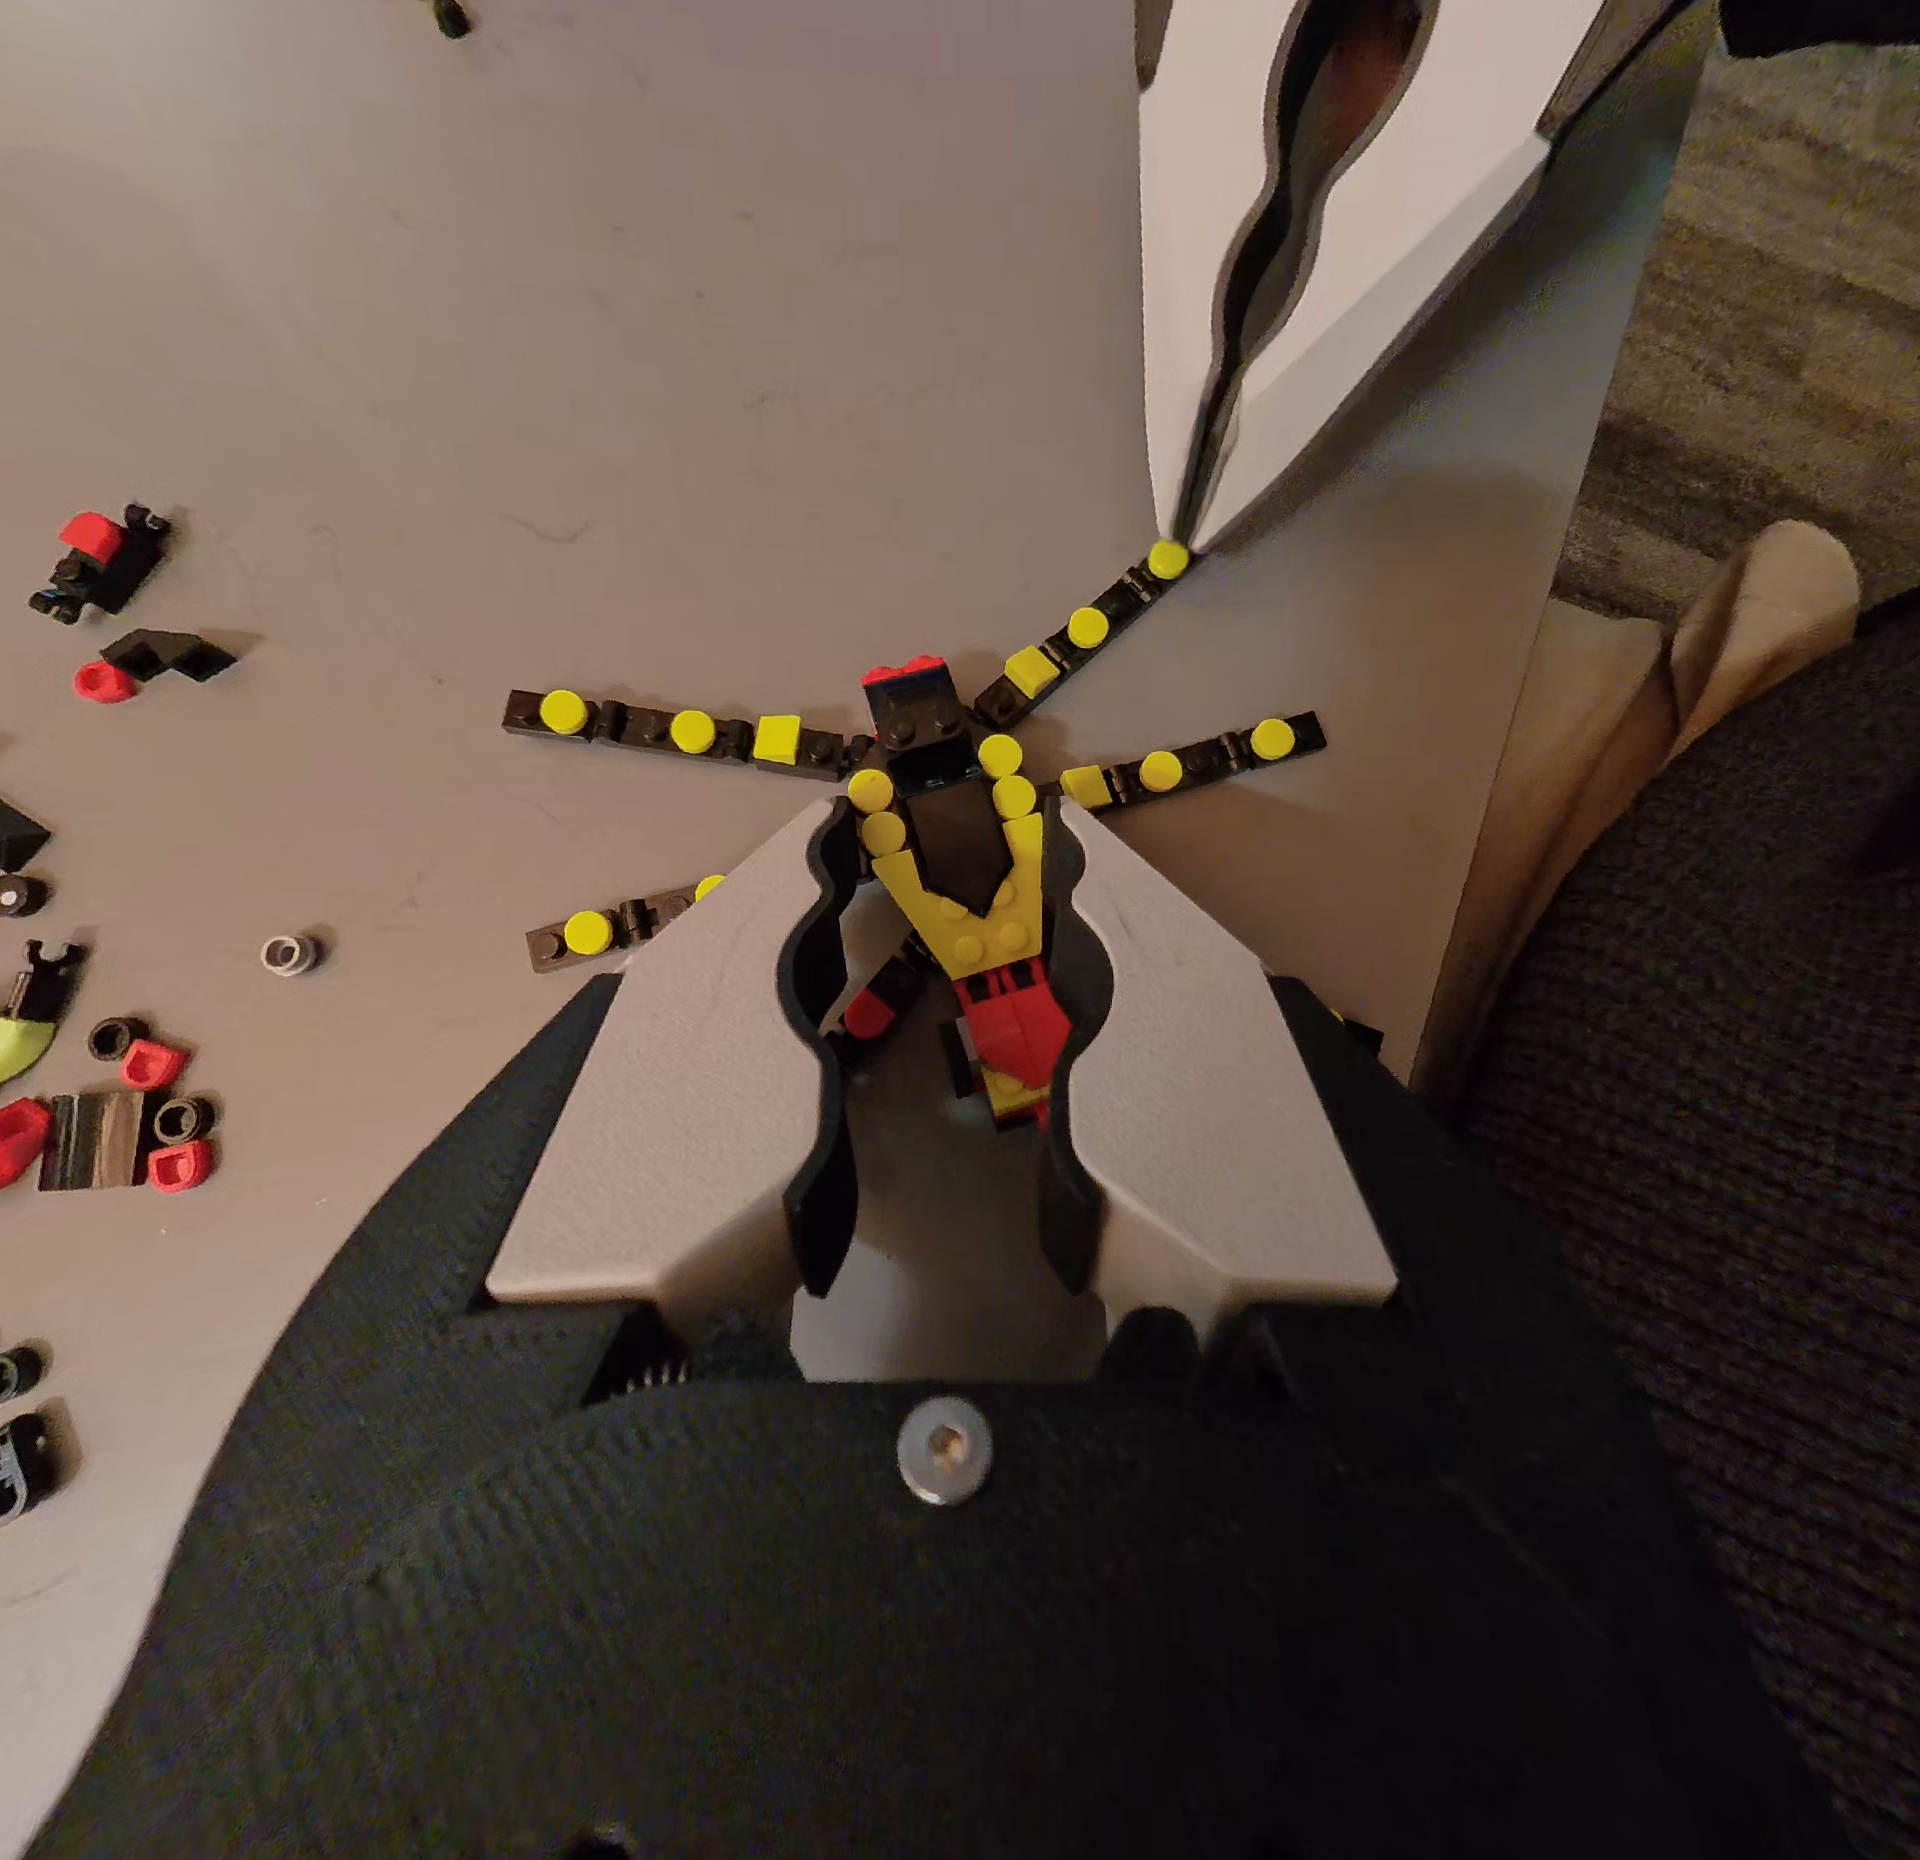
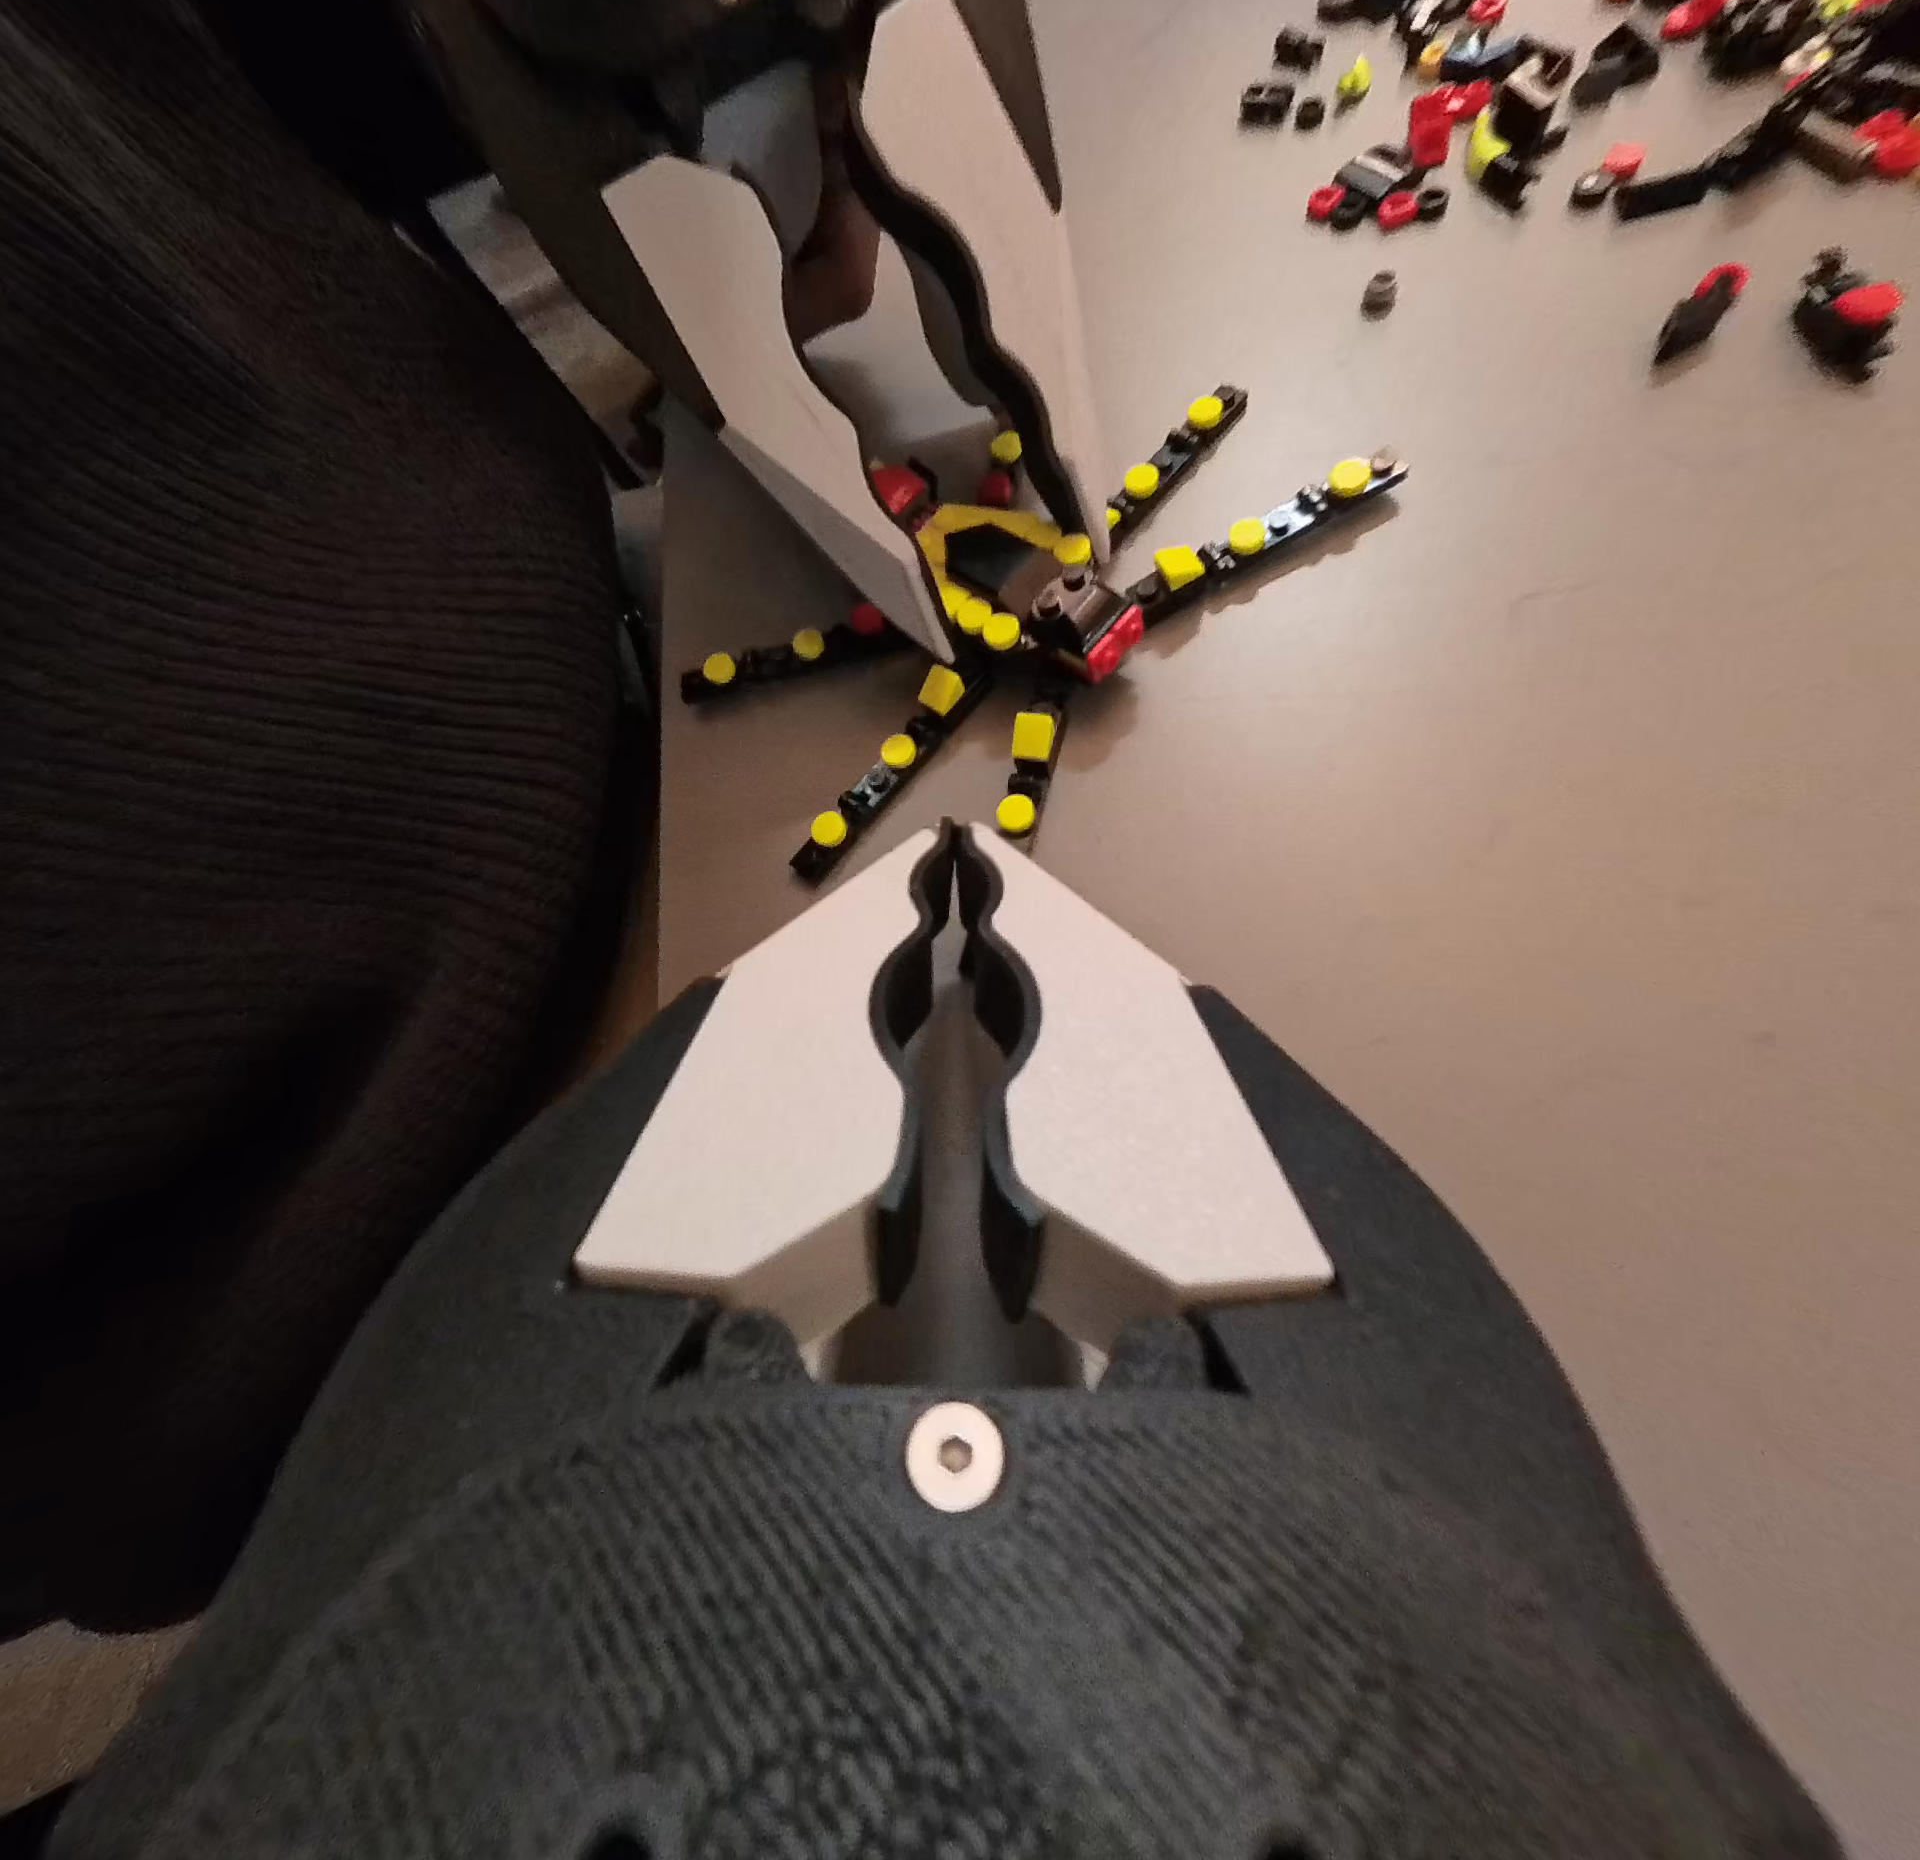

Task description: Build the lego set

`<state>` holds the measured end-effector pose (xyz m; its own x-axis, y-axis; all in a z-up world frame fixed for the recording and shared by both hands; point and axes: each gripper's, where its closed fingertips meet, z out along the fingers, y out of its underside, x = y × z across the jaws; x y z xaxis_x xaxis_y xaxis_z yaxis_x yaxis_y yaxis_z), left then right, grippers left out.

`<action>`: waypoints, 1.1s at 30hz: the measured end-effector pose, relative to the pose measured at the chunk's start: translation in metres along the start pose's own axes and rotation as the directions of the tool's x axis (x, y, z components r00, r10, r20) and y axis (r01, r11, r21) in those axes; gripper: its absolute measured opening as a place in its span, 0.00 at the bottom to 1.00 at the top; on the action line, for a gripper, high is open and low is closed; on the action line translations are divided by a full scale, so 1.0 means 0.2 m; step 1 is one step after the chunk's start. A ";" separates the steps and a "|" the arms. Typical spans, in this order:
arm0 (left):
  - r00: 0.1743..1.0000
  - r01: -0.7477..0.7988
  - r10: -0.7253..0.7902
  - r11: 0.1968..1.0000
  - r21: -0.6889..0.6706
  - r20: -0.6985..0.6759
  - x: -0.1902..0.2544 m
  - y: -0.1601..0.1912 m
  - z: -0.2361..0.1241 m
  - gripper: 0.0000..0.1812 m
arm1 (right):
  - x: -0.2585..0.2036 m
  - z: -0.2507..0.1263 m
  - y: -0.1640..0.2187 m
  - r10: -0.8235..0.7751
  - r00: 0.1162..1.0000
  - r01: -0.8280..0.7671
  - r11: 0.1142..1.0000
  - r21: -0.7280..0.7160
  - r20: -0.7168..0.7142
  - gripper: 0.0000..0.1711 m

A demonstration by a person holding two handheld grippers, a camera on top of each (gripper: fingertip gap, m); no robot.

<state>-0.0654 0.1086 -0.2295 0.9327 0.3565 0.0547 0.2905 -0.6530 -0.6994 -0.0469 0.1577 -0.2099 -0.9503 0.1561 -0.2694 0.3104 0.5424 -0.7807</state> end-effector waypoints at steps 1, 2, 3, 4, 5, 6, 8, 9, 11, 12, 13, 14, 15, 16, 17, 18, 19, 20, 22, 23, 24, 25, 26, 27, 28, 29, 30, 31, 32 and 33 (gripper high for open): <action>1.000 0.004 -0.004 1.000 0.001 -0.003 0.00 0.00 0.00 0.20 | 0.01 -0.01 -0.01 0.000 1.000 0.000 1.000 0.011 -0.008 0.00; 1.000 0.008 -0.008 1.000 0.002 -0.005 0.00 0.00 0.00 0.20 | 0.02 -0.01 -0.01 0.000 1.000 0.001 1.000 0.018 -0.015 0.00; 1.000 0.010 -0.010 1.000 0.002 -0.007 0.00 0.00 0.00 0.20 | 0.02 -0.01 -0.02 -0.001 1.000 0.002 1.000 0.023 -0.023 0.00; 1.000 0.010 -0.010 1.000 0.001 -0.008 0.00 0.00 0.00 0.20 | 0.03 -0.01 -0.02 -0.002 0.999 0.003 1.000 0.027 -0.032 0.00; 1.000 0.010 -0.010 1.000 0.001 -0.008 0.00 0.00 0.00 0.20 | 0.04 -0.01 -0.03 -0.003 0.999 0.005 1.000 0.031 -0.039 0.00; 1.000 0.010 -0.010 1.000 0.001 -0.008 0.00 0.00 0.00 0.20 | 0.04 -0.01 -0.03 -0.004 0.999 0.006 0.999 0.036 -0.043 0.00; 1.000 0.011 -0.011 1.000 0.002 -0.009 0.00 0.00 0.00 0.20 | 0.05 -0.01 -0.04 -0.004 0.999 0.007 0.999 0.044 -0.049 0.00; 1.000 0.012 -0.012 1.000 0.002 -0.010 0.00 0.00 0.00 0.20 | 0.05 -0.01 -0.04 -0.006 0.999 0.009 0.999 0.043 -0.052 0.00; 1.000 0.014 -0.014 1.000 0.002 -0.011 0.00 0.00 0.00 0.20 | 0.06 0.00 -0.04 -0.009 0.998 0.011 0.999 0.039 -0.066 0.00; 1.000 0.014 -0.014 1.000 0.002 -0.012 0.00 0.00 0.00 0.20 | 0.07 0.00 -0.04 -0.008 0.997 0.011 0.999 0.040 -0.075 0.00; 1.000 0.014 -0.014 1.000 0.002 -0.012 0.00 0.00 0.00 0.20 | 0.08 0.00 -0.05 -0.006 0.996 0.010 0.999 0.046 -0.089 0.00; 1.000 0.013 -0.013 1.000 0.002 -0.012 0.00 0.00 0.00 0.20 | 0.10 0.01 -0.06 -0.002 0.994 0.007 0.998 0.056 -0.106 0.00; 1.000 0.014 -0.014 1.000 0.002 -0.013 0.00 0.00 0.00 0.20 | 0.11 0.01 -0.07 0.004 0.993 0.004 0.998 0.067 -0.120 0.00; 1.000 0.014 -0.014 1.000 0.002 -0.013 0.00 0.00 0.00 0.20 | 0.12 0.01 -0.09 0.010 0.992 0.000 0.997 0.079 -0.127 0.00; 1.000 0.013 -0.013 1.000 0.002 -0.013 0.00 0.00 0.00 0.20 | 0.12 0.02 -0.10 0.016 0.992 -0.004 0.996 0.093 -0.127 0.00; 1.000 0.013 -0.012 1.000 0.003 -0.013 0.00 0.00 0.00 0.20 | 0.12 0.03 -0.12 0.022 0.992 -0.009 0.995 0.104 -0.124 0.00; 1.000 0.013 -0.013 1.000 0.003 -0.013 0.00 0.00 0.00 0.20 | 0.12 0.04 -0.13 0.025 0.993 -0.012 0.994 0.110 -0.117 0.00; 1.000 0.013 -0.013 1.000 0.004 -0.013 0.00 0.00 0.00 0.20 | 0.12 0.05 -0.13 0.025 0.993 -0.013 0.994 0.110 -0.114 0.00; 1.000 0.012 -0.012 1.000 0.004 -0.012 0.00 0.00 0.00 0.20 | 0.12 0.06 -0.12 0.017 0.993 -0.006 0.995 0.097 -0.120 0.00; 1.000 0.012 -0.012 1.000 0.005 -0.012 0.00 0.00 0.00 0.20 | 0.12 0.06 -0.12 0.014 0.992 -0.003 0.996 0.090 -0.124 0.00; 1.000 0.013 -0.013 1.000 0.006 -0.012 0.00 0.00 0.00 0.20 | 0.12 0.06 -0.11 0.013 0.992 -0.002 0.996 0.087 -0.128 0.00; 1.000 0.014 -0.014 1.000 0.007 -0.012 0.00 0.00 0.00 0.20 | 0.12 0.06 -0.11 0.014 0.991 -0.003 0.996 0.087 -0.131 0.00; 1.000 0.015 -0.015 1.000 0.008 -0.012 0.00 0.00 0.00 0.20 | 0.13 0.06 -0.11 0.017 0.991 -0.005 0.996 0.088 -0.134 0.00; 1.000 0.017 -0.017 1.000 0.008 -0.011 0.00 0.00 0.00 0.20 | 0.13 0.06 -0.12 0.018 0.990 -0.006 0.996 0.090 -0.138 0.00; 1.000 0.020 -0.020 1.000 0.008 -0.012 0.00 0.00 0.00 0.22 | 0.13 0.06 -0.12 0.020 0.990 -0.007 0.996 0.093 -0.140 0.00; 1.000 0.025 -0.025 1.000 0.009 -0.015 0.00 -0.01 -0.01 0.23 | 0.14 0.06 -0.12 0.021 0.989 -0.007 0.995 0.095 -0.143 0.00; 0.999 0.032 -0.032 0.999 0.014 -0.026 0.00 -0.01 -0.01 0.25 | 0.14 0.06 -0.12 0.022 0.989 -0.008 0.995 0.095 -0.145 0.00; 0.998 0.044 -0.044 0.999 0.023 -0.041 0.01 -0.02 -0.02 0.26 | 0.14 0.06 -0.12 0.022 0.989 -0.008 0.995 0.095 -0.147 0.00; 0.996 0.061 -0.060 0.998 0.031 -0.059 0.02 -0.03 -0.03 0.26 | 0.14 0.06 -0.12 0.021 0.989 -0.007 0.995 0.095 -0.149 0.00; 0.994 0.080 -0.077 0.996 0.038 -0.079 0.02 -0.04 -0.04 0.27 | 0.14 0.06 -0.11 0.021 0.988 -0.007 0.996 0.094 -0.150 0.00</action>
<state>-0.0619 0.1092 -0.2184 0.9216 0.3518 0.1641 0.3559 -0.5968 -0.7191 -0.0809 0.1406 -0.2060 -0.9365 0.2894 -0.1982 0.3178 0.4612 -0.8284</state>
